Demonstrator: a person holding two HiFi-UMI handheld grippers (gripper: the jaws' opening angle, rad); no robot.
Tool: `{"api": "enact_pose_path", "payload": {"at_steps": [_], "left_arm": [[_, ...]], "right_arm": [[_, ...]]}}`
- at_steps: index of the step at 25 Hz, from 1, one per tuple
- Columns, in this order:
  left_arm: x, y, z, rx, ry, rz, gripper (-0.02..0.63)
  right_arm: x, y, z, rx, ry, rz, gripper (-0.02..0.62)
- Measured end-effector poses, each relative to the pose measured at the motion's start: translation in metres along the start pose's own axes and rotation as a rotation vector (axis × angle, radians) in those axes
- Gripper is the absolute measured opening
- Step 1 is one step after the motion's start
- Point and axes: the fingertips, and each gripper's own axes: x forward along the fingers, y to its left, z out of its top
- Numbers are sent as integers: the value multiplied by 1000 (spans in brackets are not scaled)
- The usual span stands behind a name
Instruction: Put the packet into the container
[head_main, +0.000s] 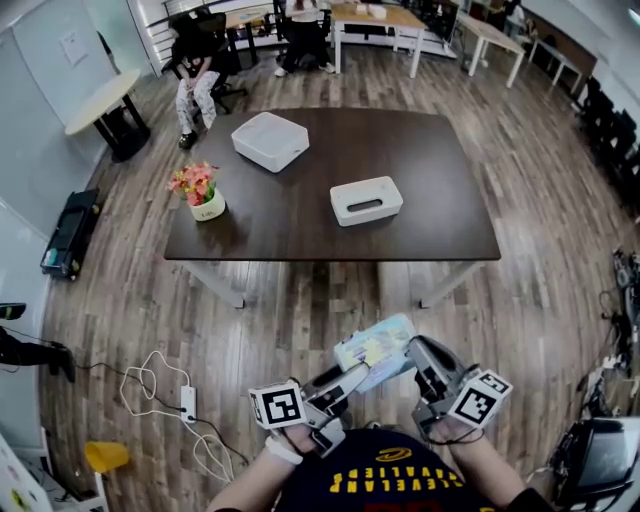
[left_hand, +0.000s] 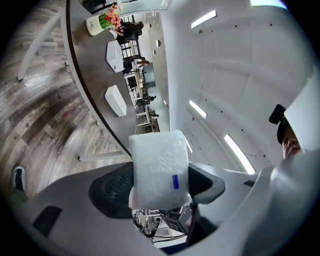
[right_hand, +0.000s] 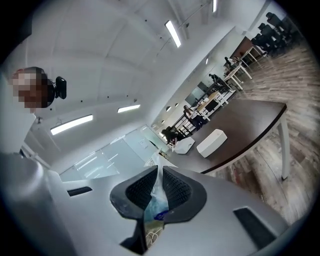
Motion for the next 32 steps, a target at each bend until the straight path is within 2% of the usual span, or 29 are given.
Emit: {"api": "enact_pose_path", "payload": {"at_steps": [4, 12, 17, 20, 24, 27, 31, 32], "left_arm": [[3, 5, 21, -49, 3, -20, 295], [27, 8, 55, -104, -42, -66, 302], [53, 15, 88, -78, -84, -20, 312], [74, 25, 105, -28, -98, 25, 312], [112, 40, 130, 78, -107, 111, 311], [145, 33, 153, 133, -143, 120, 311], [180, 19, 176, 287, -157, 194, 304], [186, 18, 180, 322, -166, 218, 264]], "right_arm": [[20, 1, 9, -7, -17, -7, 35], [44, -20, 34, 100, -56, 19, 32], [67, -51, 73, 130, -94, 55, 31], [86, -71, 95, 115, -81, 67, 28], [111, -93, 128, 114, -62, 118, 25], [126, -109, 154, 106, -36, 148, 26], [136, -135, 180, 130, -11, 169, 26], [139, -142, 184, 139, -3, 171, 26]]}}
